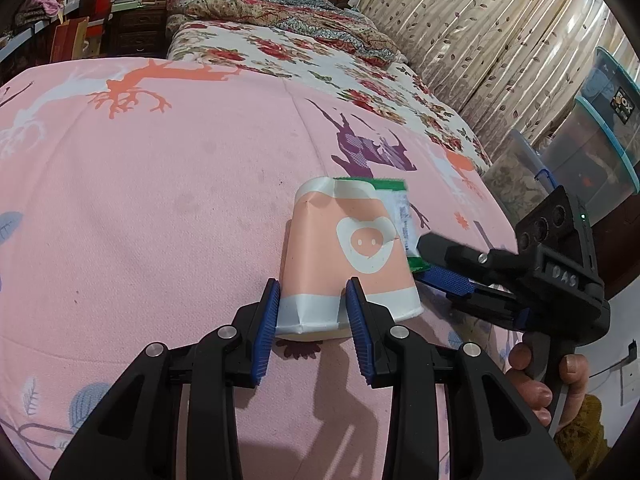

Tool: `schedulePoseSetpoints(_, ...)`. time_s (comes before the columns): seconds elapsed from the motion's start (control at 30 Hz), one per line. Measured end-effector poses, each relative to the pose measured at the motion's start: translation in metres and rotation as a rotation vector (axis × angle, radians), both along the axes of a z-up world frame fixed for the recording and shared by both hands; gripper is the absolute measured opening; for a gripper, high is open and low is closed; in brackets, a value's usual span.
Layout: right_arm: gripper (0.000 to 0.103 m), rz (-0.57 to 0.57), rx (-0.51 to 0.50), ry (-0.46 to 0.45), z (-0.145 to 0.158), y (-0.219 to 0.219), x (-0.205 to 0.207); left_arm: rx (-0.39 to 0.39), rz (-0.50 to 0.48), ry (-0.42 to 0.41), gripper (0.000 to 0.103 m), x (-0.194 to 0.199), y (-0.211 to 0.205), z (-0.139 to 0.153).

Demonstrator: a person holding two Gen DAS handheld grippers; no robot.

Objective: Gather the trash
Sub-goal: 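Hold the cup in the left tool while the right grasps the green-white wrapper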

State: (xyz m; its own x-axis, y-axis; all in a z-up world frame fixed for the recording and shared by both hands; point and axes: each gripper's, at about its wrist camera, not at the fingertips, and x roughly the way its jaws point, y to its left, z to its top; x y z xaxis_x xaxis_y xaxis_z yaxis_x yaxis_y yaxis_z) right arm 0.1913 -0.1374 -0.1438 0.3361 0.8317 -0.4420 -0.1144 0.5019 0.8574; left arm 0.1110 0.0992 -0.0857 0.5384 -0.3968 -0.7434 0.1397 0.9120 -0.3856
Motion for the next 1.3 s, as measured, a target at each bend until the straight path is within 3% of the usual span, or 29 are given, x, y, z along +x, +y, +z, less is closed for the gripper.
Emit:
schedulePoseSetpoints(0.1,0.042,-0.02,0.119,0.015,-0.006,-0.007,0.0,-0.005,-0.001,0.001,0.032,0.0,0.001,0.0)
schedulePoseSetpoints(0.33,0.042,-0.015,0.14,-0.001,-0.001,-0.009,-0.002,-0.004,-0.004,0.0,0.033,0.0,0.0,0.0)
schedulePoseSetpoints(0.5,0.042,-0.031,-0.023,-0.022,0.006,-0.001,0.005,0.004,-0.005,-0.001,0.033,0.0,-0.002,0.0)
schedulePoseSetpoints(0.53,0.037,-0.039,-0.09,-0.022,0.006,0.002,0.008,0.005,-0.005,-0.002,0.033,0.0,-0.002,0.0)
schedulePoseSetpoints(0.63,0.03,-0.053,-0.13,-0.018,0.004,0.003,0.015,0.007,-0.006,-0.002,0.033,0.001,-0.002,-0.001)
schedulePoseSetpoints(0.67,0.023,-0.056,-0.137,-0.008,0.002,0.003,0.018,0.009,-0.006,-0.003,0.033,0.001,-0.002,-0.001)
schedulePoseSetpoints(0.77,0.017,-0.065,-0.118,0.005,-0.002,0.001,0.021,0.011,-0.006,-0.003,0.033,0.001,-0.002,-0.001)
schedulePoseSetpoints(1.3,0.018,-0.085,-0.09,0.028,-0.006,-0.015,0.022,0.034,-0.007,-0.008,0.034,0.003,-0.003,0.001)
